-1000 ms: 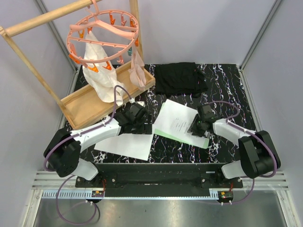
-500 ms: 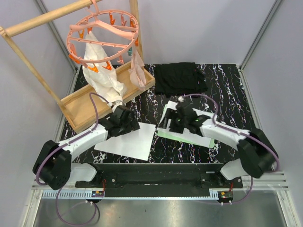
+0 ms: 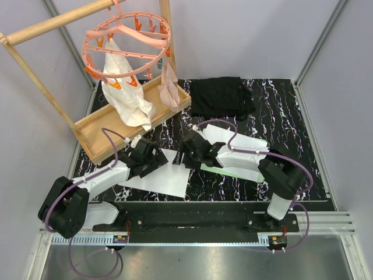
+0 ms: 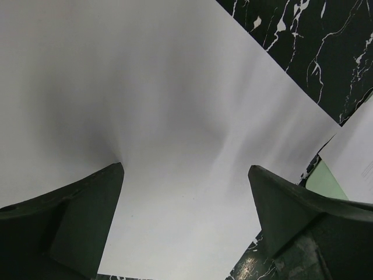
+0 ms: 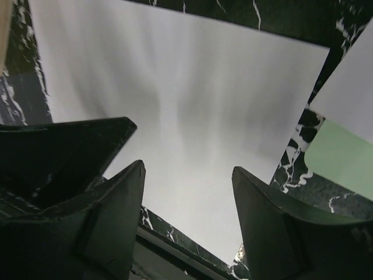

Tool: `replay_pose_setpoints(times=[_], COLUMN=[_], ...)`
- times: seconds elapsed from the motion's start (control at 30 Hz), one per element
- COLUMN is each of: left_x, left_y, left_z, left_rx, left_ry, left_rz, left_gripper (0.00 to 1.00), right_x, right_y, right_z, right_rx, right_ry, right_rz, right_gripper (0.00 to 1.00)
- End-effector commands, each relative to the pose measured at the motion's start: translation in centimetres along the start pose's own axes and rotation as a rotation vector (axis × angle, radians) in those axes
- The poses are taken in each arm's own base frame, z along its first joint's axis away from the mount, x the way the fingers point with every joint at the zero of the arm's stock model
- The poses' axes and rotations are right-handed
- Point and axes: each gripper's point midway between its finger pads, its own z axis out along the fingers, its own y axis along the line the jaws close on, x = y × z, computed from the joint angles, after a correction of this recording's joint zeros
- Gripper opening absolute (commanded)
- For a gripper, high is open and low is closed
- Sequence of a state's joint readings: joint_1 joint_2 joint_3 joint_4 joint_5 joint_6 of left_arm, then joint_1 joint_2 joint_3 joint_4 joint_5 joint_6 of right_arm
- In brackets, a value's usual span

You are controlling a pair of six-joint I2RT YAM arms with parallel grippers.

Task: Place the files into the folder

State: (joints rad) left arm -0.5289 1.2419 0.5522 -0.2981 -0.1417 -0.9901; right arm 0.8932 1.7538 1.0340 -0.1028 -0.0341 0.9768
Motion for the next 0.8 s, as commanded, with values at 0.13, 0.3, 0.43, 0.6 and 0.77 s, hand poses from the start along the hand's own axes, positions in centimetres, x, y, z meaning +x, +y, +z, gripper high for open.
replay_pose_setpoints(times=[0.13, 0.3, 0.43, 0.6, 0.77], left_x=[1.0, 1.0, 1.3, 1.7, 2.1], left_y=[2.7, 2.8, 2.8, 3.0, 3.3], left_z=[-0.4, -0.5, -0.5, -0.7, -1.0], left_rx=[-0.058, -0.060, -0.053, -0.042, -0.022], left_ry=[-0.013, -0.011, -0.002, 0.007, 0.006], left_rz=[-0.059, -0.066, -0.075, -0.092, -0.110], left_gripper=[0.99, 0.99, 0.99, 0.99, 0.99], right_x=[1.5, 2.7, 4.5, 5.0, 3.7], right_y=[-3.6, -3.2, -2.0, -0.9, 1.4], right_z=[0.0, -0.2, 1.7, 3.1, 1.8], right_rx=[0.255, 0.261, 0.186, 0.103, -0.063], right_ry=[-0.045, -0.019, 0.057, 0.063, -0.020], right_rz=[-0.076, -0.115, -0.097, -0.053, -0.062], right_gripper=[0.71, 0.74, 0.81, 0.83, 0.84])
